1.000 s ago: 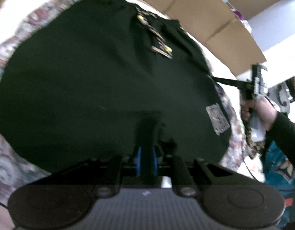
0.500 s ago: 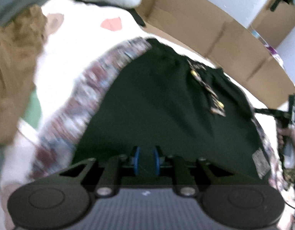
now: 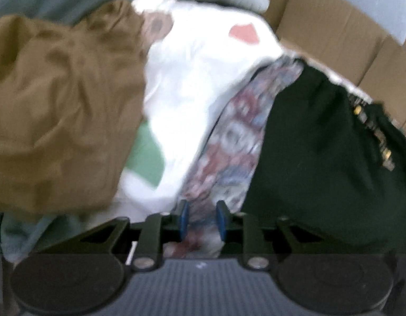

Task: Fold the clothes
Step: 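Open both tools and release the folded shorts on the duvet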

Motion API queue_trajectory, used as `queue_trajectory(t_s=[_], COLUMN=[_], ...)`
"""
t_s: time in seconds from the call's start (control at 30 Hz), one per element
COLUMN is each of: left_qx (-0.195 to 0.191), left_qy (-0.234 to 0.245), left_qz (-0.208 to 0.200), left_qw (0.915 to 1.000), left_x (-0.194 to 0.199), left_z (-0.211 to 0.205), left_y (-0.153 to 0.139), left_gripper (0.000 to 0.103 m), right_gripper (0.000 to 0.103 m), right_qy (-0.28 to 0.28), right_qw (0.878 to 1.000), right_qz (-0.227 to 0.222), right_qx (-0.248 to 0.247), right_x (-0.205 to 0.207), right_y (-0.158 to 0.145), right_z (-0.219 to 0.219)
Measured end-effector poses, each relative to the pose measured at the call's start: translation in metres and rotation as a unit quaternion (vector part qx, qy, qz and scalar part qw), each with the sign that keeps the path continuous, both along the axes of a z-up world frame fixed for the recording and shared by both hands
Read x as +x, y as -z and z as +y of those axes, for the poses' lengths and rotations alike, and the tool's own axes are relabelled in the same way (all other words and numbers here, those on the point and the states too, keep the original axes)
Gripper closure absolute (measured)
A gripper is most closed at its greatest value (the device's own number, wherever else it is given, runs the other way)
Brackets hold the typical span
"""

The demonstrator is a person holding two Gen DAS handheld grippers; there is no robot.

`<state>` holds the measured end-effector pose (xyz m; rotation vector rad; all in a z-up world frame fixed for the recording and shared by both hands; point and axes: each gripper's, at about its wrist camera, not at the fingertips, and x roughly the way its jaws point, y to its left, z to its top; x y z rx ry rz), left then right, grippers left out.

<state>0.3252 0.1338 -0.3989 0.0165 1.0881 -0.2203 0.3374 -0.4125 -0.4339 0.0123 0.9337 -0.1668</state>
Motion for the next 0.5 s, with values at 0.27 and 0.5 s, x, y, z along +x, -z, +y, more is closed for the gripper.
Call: queue_trajectory(t_s=[0.27,0.5], left_qx=[0.033,0.032], left_qy=[0.044,0.057], left_qz=[0.004,0.004], left_qw=[0.9985,0.9978], left_x=[-0.008,-0.037], left_z=[0.005,0.035], left_y=[-0.006,-0.037], left_gripper=[0.081,0.076], right_gripper=[0.068,0.06], right_qy=[0.018,-0.063], right_qw=[0.999,0.998], right_qz=[-0.034,-0.022], right_qx=[0.011,0.002], right_x=[-0.02,-0.043], right_y=[-0.038,-0.076], right_z=[0.017,0.062])
